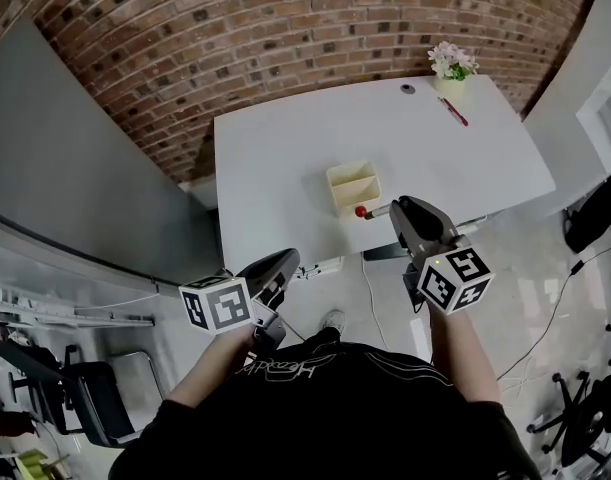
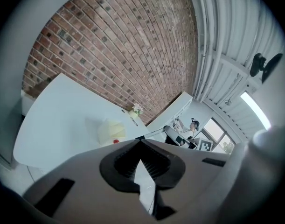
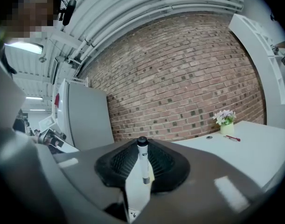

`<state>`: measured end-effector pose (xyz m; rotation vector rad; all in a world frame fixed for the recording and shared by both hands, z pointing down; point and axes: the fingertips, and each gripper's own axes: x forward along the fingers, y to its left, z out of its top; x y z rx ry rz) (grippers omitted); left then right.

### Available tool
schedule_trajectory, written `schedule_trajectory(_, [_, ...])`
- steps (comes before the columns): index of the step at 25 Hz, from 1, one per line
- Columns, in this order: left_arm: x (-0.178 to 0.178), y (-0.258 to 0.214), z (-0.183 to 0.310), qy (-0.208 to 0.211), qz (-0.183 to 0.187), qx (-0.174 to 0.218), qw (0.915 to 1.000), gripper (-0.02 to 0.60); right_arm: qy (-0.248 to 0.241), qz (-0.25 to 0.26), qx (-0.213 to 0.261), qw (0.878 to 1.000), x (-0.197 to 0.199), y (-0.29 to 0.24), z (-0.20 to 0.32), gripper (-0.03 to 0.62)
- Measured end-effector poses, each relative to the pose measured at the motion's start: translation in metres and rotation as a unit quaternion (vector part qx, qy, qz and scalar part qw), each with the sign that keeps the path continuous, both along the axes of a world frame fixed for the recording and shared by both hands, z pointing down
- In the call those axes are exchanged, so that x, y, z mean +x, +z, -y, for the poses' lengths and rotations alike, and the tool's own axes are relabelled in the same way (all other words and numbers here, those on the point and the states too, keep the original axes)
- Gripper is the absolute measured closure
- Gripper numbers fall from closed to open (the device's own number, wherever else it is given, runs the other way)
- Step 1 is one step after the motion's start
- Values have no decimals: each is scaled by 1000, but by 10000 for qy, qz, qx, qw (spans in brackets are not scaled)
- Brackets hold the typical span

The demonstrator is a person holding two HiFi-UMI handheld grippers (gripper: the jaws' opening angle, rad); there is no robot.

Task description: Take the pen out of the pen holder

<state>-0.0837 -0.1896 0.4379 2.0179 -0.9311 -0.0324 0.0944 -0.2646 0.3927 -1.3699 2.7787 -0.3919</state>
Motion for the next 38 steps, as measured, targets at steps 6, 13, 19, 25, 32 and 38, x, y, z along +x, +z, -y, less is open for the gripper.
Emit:
schedule_trajectory(6, [15,-14,-28,146,133,231,9995,578,-222,44,152,9996,3,-20,-51,526])
schedule_trajectory(13, [38,-44,-72,394,316,754,9959,578,-501,285,197,9981,7,-38,-115,526])
schedule_trajectory(19, [55,-61,-111,567,361,1025,9925,578,-685,749,100,9948,11,-50,-168,526])
schedule_trajectory(25, [73,-71,-142,711,276,1162,9903,578,-686,941,116,9931,22,-57,-210,526])
schedule_trajectory(32, [85,-76,-172,785,262,1305,9880,578,-655,1128,89,9914,33,-56,-245,526])
schedule_trajectory(38, [87,-78,-188,738,213,1324,9882,578,-718,1165,157,9905,31,-59,-262,526])
